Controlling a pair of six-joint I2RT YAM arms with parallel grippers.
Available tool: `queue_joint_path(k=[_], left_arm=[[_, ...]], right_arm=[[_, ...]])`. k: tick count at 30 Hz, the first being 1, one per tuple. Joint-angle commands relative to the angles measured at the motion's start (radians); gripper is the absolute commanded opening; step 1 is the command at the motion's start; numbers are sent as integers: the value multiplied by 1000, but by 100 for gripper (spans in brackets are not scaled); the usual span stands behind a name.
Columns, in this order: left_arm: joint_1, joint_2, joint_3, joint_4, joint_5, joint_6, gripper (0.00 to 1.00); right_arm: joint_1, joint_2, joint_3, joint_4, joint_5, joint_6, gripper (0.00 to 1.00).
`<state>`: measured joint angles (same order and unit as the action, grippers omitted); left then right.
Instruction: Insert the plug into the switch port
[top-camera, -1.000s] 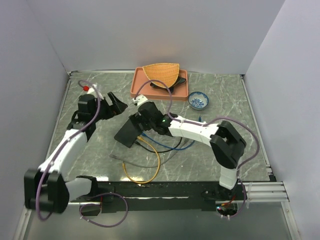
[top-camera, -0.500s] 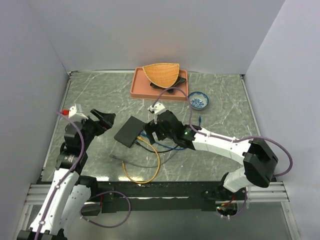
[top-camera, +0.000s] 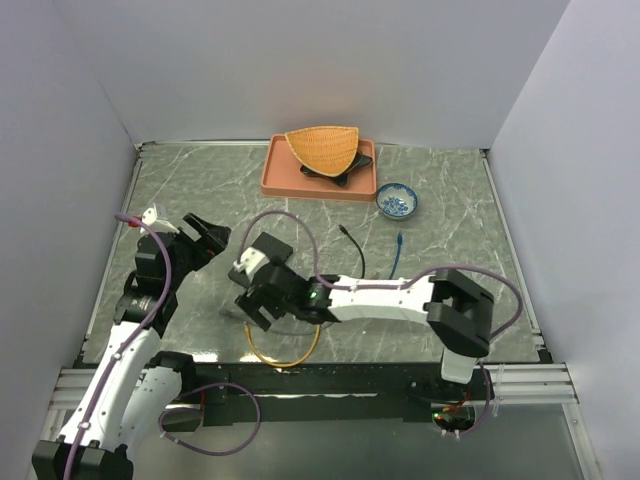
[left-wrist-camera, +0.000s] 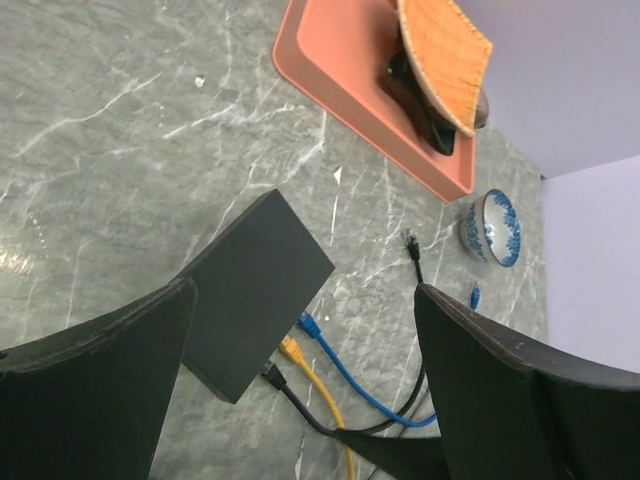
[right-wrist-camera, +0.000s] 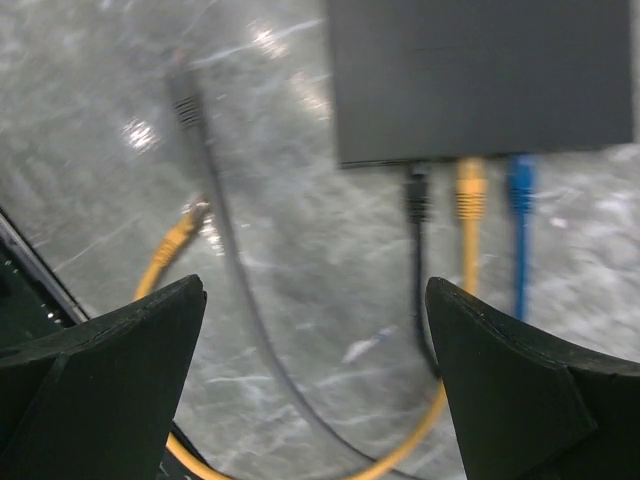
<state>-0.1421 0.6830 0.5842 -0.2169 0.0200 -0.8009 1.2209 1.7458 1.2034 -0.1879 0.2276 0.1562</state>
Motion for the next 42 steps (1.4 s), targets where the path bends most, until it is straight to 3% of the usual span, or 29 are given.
queue_joint_path(k=[1,11,28,37,39,42], left_arm=[[-2,10,75,-70,-50,17,96],[16,3,100,-101,-39,25,96],[38,1,95,-99,-29,31,96],[41,-26,100,-121,-51,31,96],[42,-30,100,-122,-55,31,96],[42,-31,108,-134,-63,32,96]], right_arm=[[46,58,70,17,55,-1,97],[71,119,36,93,10,26,91],[72,268,87,102,-37,63,65],[68,317,122,77,-86,59,8],[68,323,122,81,-93,55,0],[68,310,120,79,-93,51,0]])
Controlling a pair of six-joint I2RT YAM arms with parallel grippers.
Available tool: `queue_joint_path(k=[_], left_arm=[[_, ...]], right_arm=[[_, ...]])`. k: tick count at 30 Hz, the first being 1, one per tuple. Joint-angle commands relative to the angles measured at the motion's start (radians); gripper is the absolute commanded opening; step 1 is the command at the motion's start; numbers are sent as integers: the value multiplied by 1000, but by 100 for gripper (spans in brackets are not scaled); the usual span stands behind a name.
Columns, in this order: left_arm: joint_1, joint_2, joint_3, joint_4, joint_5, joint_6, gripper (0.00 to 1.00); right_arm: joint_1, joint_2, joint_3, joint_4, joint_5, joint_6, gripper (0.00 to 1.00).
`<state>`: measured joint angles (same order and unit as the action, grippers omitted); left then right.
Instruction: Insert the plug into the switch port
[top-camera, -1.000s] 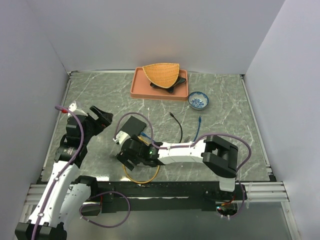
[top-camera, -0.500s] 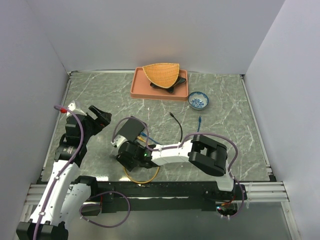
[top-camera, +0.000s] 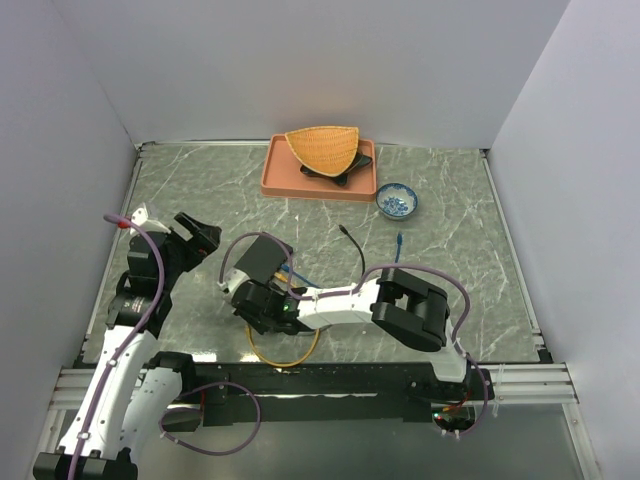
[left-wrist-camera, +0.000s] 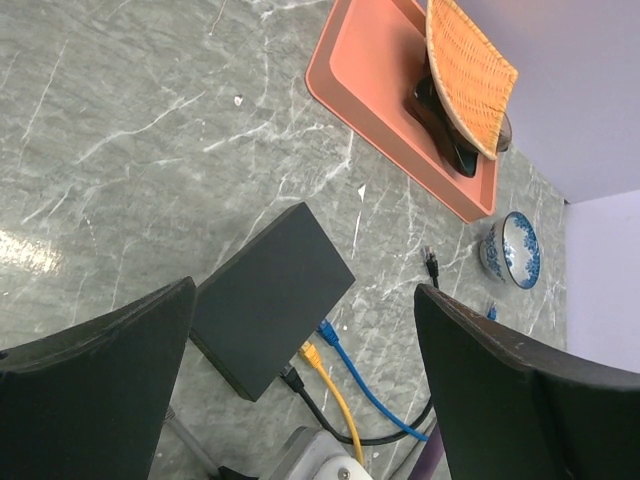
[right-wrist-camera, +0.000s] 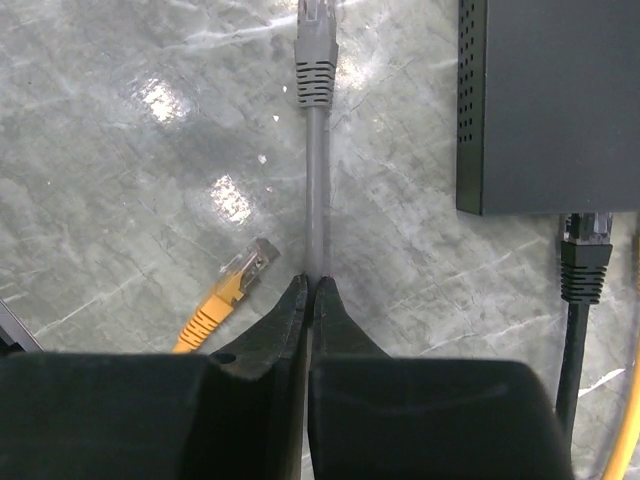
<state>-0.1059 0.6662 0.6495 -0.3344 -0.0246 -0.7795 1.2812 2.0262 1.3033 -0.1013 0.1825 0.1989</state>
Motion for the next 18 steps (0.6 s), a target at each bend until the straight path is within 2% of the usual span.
queue_joint_path(k=[1,18], left_arm=[[5,-17,44,-20,-21,13,96],[6,-50,41,-49,-100,19,96]], right_arm=[[7,23,14,-3,-48,8,0],[9,-165,-75,95,-153,-49,0]])
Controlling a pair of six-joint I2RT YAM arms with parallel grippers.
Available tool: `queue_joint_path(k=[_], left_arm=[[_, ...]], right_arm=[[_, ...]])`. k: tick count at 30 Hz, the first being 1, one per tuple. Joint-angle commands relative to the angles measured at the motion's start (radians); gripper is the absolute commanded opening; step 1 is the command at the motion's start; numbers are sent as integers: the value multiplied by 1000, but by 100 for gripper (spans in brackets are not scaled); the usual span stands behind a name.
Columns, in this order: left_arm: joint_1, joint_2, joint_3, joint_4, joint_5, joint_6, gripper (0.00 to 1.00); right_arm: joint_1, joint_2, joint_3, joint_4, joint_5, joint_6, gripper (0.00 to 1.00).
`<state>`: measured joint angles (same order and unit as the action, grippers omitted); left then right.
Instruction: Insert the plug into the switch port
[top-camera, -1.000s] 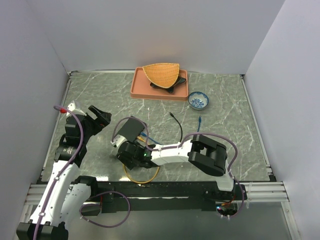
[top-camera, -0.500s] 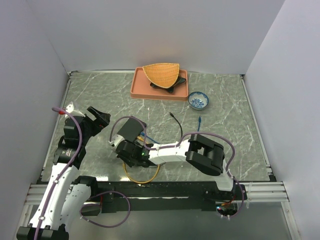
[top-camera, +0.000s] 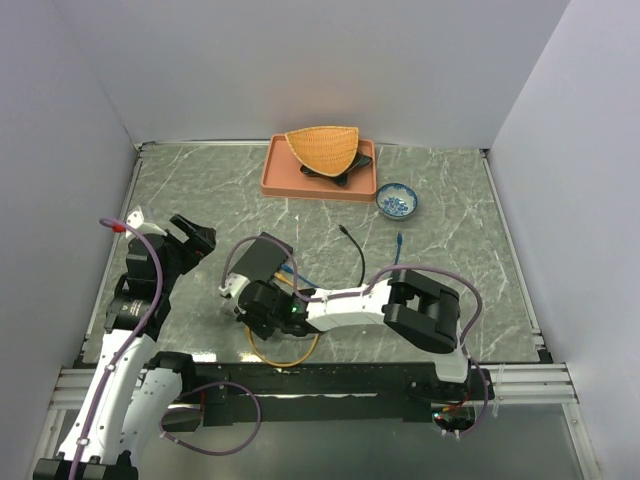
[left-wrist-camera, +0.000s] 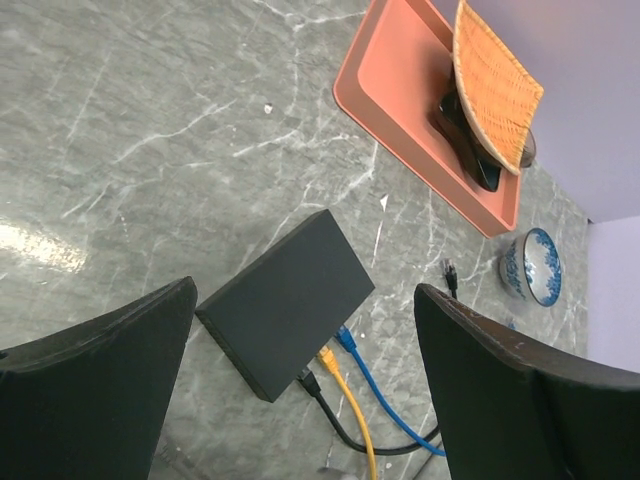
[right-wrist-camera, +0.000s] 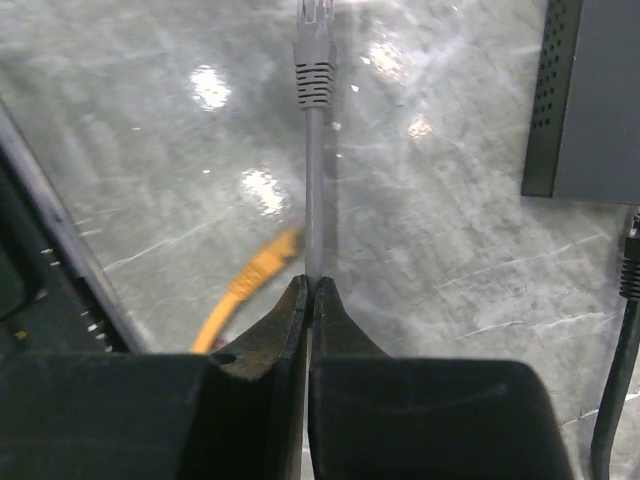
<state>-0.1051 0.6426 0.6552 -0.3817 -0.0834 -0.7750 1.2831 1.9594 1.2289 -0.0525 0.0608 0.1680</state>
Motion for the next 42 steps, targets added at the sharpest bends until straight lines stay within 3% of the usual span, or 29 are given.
queue_joint_path(k=[1,8,23,32,42], left_arm=[[4,-30,34,0,-44,16,96],[4,-35,34,-8,-68,22,96],[5,-26,12,17,-55,22,96],[4,-6,6,35,-44,22,96],[5,3,8,43,-33,23,96]], right_arm=[[7,-105,0,45,-32,-19,0],[12,-226,-15,45,-56,-36,0],[10,-634,-241,278,-228,-85,0],[9,-924,-313,298,-205,-93,0],[9,-1171,-309,188,-66,-159,0]])
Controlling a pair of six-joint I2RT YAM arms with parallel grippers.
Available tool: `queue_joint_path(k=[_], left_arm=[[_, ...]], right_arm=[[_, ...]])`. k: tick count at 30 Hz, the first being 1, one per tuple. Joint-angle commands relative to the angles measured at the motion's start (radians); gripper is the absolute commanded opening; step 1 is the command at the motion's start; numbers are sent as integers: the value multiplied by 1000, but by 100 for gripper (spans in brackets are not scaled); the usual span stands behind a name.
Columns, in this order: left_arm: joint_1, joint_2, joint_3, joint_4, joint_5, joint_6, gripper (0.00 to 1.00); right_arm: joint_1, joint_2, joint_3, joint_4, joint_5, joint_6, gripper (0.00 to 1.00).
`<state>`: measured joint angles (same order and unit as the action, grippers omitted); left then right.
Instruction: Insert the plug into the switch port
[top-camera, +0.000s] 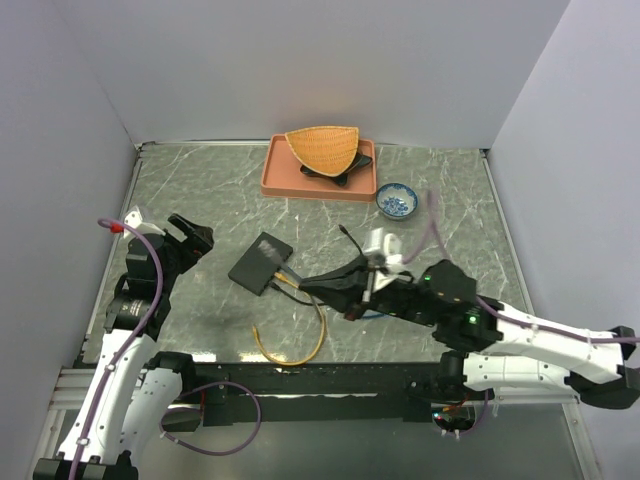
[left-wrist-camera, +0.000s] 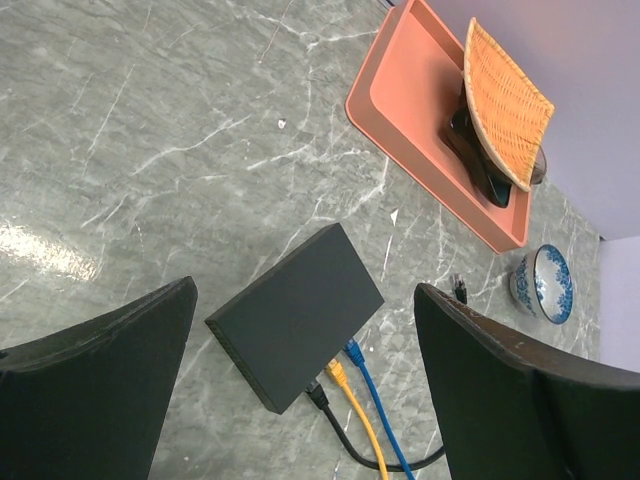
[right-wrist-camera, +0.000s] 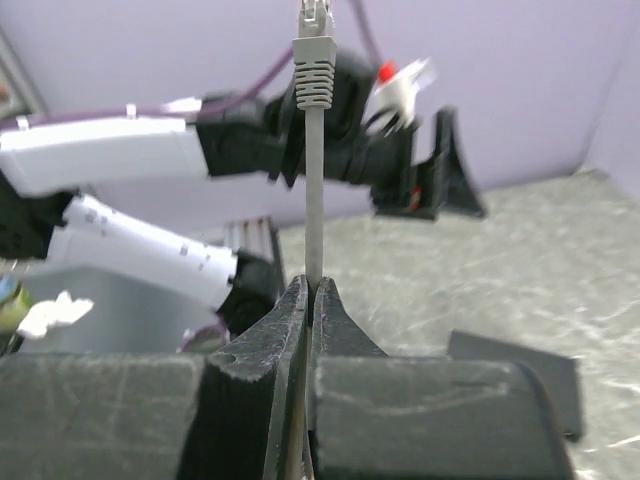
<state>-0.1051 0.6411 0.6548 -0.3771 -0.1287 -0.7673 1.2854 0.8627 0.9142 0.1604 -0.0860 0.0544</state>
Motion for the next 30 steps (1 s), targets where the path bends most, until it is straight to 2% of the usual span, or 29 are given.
queue_joint_path(k=[1,10,15,18,21,25,30], left_arm=[[5,3,6,44,14,16,96],[5,14,2,64,23,23,96],[4,28,6,67,29,28,96],[4,31,0,76,34,28,96],[4,31,3,72,35,29,96],[4,26,5,58,20,37,96],[5,11,6,47,6,37,96]], right_arm=[[6,-111,6,-31,110,-45,0],[8,-290,38,-185,317,-162,0],[6,-266,29,-289,512,-200,0],[5,-211,-38,-297,558,-215,0],[5,-101,-93,-314,555,-203,0],[-1,92,-172,-308,462,-182,0],[-8,208,-221,-335,339,-136,0]])
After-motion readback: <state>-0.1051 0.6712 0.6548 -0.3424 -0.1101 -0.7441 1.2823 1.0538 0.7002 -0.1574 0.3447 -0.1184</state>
